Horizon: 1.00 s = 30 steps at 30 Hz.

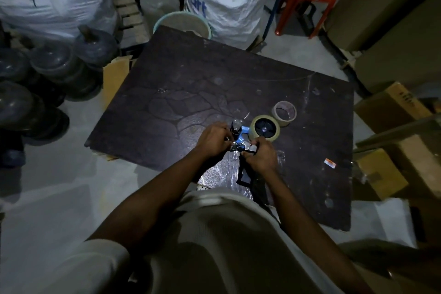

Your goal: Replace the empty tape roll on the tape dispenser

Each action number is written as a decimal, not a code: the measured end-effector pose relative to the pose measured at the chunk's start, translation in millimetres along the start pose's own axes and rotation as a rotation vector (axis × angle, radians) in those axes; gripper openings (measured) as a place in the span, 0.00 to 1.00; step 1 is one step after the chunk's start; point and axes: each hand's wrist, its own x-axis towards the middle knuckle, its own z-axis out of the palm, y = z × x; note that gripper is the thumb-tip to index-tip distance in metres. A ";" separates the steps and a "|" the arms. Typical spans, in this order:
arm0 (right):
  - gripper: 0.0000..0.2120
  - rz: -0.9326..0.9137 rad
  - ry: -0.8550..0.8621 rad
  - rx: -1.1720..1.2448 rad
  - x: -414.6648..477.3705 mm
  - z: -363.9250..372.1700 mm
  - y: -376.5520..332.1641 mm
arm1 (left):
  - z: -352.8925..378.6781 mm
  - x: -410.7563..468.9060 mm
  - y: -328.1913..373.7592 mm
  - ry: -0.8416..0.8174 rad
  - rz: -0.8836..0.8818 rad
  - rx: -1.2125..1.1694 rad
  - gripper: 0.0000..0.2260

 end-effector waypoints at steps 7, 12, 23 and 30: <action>0.20 0.007 -0.015 0.009 0.6 -11.6 5.1 | -1.5 0.3 -6.7 0.032 -0.123 -0.080 0.05; 0.20 0.017 -0.007 0.010 -1.9 -14.6 4.9 | -0.8 -2.0 -2.4 0.031 -0.177 -0.149 0.03; 0.27 0.008 0.169 0.021 -31.2 25.4 -15.1 | 5.0 1.7 -5.4 0.018 -0.059 0.040 0.16; 0.29 0.026 0.139 -0.066 -35.2 29.7 -3.8 | 1.4 1.4 -9.1 0.007 0.083 0.137 0.11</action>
